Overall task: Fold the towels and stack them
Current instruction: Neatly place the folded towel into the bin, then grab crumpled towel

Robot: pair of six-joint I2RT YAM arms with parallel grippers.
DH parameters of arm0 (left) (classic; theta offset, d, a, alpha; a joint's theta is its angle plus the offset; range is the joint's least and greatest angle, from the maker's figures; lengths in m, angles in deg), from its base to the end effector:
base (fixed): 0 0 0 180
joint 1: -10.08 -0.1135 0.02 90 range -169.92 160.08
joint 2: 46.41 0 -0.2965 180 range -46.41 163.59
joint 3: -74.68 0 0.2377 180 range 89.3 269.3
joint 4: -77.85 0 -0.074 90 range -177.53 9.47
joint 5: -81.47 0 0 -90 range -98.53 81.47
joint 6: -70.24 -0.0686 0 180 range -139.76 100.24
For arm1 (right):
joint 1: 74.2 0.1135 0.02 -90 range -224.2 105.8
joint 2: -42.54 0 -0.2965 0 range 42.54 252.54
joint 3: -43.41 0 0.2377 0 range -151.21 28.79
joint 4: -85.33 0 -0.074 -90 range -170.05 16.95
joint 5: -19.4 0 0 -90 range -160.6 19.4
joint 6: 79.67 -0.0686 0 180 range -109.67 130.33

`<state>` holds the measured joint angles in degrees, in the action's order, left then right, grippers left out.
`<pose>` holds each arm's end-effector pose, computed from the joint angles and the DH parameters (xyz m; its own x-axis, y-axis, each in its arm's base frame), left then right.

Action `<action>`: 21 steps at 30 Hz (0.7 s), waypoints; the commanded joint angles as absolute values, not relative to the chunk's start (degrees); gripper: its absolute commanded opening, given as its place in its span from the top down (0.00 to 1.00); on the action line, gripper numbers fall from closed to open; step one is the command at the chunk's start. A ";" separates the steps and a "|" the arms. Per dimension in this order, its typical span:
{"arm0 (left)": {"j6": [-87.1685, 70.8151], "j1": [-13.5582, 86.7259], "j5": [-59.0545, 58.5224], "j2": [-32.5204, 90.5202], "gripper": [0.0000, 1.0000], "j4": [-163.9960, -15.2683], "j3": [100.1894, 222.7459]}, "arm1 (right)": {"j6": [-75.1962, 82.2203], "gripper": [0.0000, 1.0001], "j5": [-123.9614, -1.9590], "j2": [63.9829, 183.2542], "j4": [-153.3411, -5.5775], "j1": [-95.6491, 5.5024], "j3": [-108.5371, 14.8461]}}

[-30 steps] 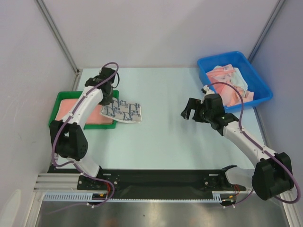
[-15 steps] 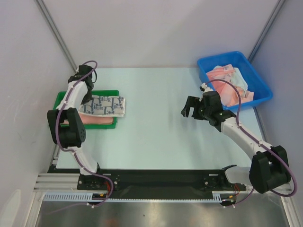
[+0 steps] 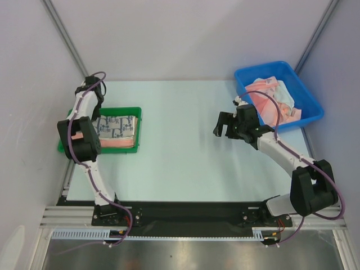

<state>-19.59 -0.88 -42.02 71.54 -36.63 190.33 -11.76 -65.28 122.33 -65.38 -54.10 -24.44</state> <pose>0.4307 0.1220 0.2444 -0.9080 -0.1784 -0.3790 -0.3658 0.7786 0.5098 0.2861 0.1115 0.2623 -0.7268 0.1328 -0.6739 -0.1450 0.9294 0.3394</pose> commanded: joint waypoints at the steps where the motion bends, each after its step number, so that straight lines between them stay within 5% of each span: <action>1: -16.34 -2.22 -48.86 72.24 0.82 -33.84 194.23 | -10.50 0.00 -65.42 123.75 -66.35 -54.25 -27.55; 6: -11.85 -2.31 -52.30 71.20 0.39 -31.19 195.55 | -11.99 0.00 -67.17 124.10 -64.77 -54.16 -32.01; 13: -8.95 5.85 -17.85 59.81 0.28 -39.15 191.01 | -9.80 0.00 -85.69 134.61 -58.10 -56.88 -52.99; 16: -8.25 12.86 -5.92 51.89 0.01 -46.63 183.36 | -9.45 0.00 -90.90 143.48 -51.24 -62.76 -66.07; 21: -7.28 21.58 4.84 46.85 0.00 -47.54 181.33 | -8.48 0.00 -87.75 154.76 -46.21 -73.48 -79.65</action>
